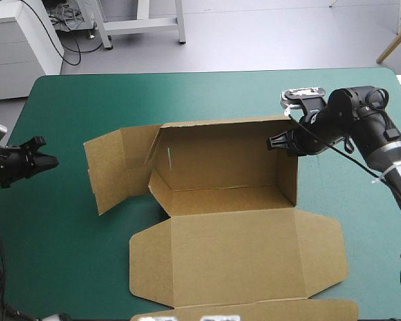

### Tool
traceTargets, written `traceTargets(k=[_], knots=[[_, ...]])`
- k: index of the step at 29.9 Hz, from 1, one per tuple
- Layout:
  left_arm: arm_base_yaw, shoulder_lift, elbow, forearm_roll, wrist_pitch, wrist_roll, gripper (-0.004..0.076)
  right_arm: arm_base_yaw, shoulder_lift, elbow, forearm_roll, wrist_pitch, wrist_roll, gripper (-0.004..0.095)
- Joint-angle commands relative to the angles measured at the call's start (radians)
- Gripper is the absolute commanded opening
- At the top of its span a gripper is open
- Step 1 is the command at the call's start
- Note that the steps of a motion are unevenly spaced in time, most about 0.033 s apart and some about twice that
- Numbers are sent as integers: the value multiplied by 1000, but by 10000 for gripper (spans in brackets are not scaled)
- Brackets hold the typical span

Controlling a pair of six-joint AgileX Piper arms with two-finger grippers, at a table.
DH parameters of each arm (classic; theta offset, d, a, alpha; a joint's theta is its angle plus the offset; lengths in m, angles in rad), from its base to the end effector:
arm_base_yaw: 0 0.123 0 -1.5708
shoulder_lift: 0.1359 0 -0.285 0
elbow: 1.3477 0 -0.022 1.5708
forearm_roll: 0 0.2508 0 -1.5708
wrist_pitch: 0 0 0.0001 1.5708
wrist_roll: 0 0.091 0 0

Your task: Fold the box

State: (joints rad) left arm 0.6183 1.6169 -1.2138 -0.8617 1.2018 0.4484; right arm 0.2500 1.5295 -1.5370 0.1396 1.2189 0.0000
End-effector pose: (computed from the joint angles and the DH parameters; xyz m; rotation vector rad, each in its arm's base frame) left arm 0.2906 0.1276 0.2836 -0.5994 2.4691 -0.9026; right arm 0.3010 0.0891 0.3711 -0.3125 2.6860 0.2673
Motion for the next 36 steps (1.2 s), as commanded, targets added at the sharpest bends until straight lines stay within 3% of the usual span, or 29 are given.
traceTargets(k=[1, 9, 18, 27, 33, 36], knots=[[0, -48, -22, -67, 14, 4, -10, -6, -37, -7, 32, -15, 6, -18], [0, -48, -22, -67, 14, 4, -10, -6, -21, 121, 25, -39, 14, -18], [0, -48, -22, -76, 12, -13, -10, -6, 97, 120, 21, -115, -10, -18], [0, -48, -22, -76, 8, -13, -10, -6, 169, 120, 21, -259, -10, -16], [0, -48, -22, -76, 3, -13, -10, -6, 169, 86, 21, -297, -34, 99], [0, -48, -22, -76, 3, -13, -10, -6, 169, 54, 21, -295, -34, 251]])
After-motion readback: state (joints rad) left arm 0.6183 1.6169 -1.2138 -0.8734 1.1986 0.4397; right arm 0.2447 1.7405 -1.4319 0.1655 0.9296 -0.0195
